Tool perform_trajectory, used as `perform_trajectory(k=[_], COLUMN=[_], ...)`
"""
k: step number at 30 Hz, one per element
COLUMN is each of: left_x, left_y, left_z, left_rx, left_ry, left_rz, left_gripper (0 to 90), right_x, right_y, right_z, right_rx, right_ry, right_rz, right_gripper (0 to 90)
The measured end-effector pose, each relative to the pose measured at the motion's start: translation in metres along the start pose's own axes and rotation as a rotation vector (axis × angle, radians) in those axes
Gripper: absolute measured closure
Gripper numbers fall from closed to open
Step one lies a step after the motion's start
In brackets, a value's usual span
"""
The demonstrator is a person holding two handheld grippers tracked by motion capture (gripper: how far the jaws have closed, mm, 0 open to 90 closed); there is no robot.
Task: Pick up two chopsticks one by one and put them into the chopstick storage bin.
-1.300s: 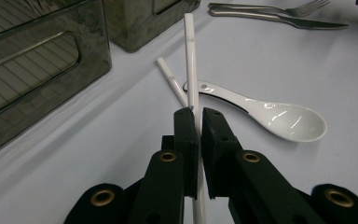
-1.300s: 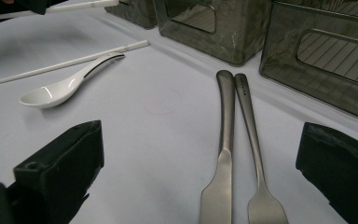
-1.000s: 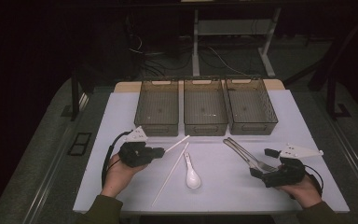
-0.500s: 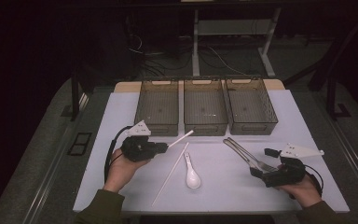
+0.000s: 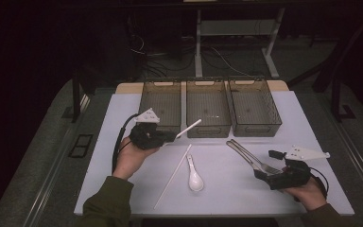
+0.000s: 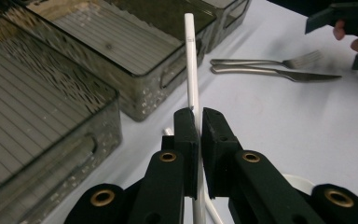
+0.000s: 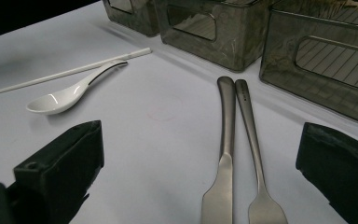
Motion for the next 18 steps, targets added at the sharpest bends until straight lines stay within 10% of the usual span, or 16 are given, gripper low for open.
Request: perform_trajectory(k=[18], left_x=[-0.047], left_y=[-0.045], left_z=[-0.011], left_rx=[-0.101], left_ry=[0.036], left_rz=[0.027], left_gripper=[84.1], right_x=[-0.002], right_y=[0.0], right_z=[0.001], right_rx=[0.0], right_ry=[0.013], right_rz=[-0.01], right_gripper=[0.9])
Point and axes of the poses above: each handheld gripper's, and its own axes: z roughly backward along the jaws, x roughly out of its underside, y roughly to its right, the point moved 7 cm from there along -z, roughly forward along the jaws, and after that the axes turned 4 degrees about y, right-handed, at the moved point
